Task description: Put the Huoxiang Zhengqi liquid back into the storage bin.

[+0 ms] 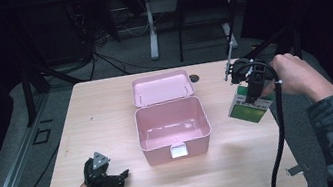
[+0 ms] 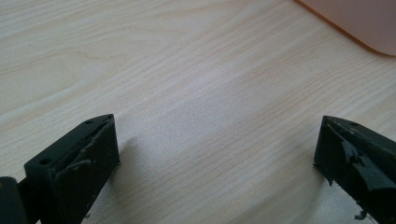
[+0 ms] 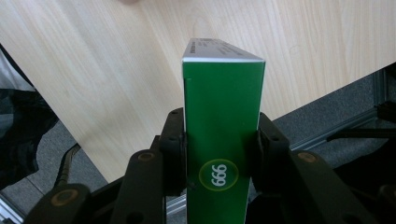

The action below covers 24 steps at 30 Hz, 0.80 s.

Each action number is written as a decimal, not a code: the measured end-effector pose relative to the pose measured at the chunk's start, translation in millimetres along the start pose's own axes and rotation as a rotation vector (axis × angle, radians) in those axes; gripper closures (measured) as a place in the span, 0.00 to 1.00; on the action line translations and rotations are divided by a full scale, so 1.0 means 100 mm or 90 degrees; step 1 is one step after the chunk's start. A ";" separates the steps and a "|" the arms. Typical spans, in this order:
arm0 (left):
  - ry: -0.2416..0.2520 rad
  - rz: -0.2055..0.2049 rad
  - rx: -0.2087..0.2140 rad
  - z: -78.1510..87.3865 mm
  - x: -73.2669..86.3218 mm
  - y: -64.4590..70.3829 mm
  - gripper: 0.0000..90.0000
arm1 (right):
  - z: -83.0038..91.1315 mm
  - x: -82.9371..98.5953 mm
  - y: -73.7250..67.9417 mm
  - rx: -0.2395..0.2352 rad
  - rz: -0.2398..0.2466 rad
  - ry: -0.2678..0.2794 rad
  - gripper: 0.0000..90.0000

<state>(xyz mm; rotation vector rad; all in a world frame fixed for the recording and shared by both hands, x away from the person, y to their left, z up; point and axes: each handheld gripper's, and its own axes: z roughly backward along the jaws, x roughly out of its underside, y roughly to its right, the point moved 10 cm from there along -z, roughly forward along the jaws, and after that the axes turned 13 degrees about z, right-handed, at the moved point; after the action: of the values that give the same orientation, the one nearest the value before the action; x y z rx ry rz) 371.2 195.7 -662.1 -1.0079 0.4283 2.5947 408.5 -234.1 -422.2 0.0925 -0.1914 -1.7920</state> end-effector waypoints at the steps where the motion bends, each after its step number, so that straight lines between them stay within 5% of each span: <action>1: 0.000 0.000 0.000 0.00 0.00 0.00 0.00 | 0.02 0.00 0.00 0.001 0.003 -0.001 0.69; 24: -0.006 -0.003 0.002 0.01 0.00 0.00 0.00 | 0.36 -0.14 -0.10 0.011 0.058 -0.020 0.70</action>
<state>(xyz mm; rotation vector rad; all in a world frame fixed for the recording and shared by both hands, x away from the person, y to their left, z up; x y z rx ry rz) 370.5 196.3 -661.9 -0.9942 0.4266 2.5925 396.2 -215.0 -388.7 0.0673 -0.2295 -1.7028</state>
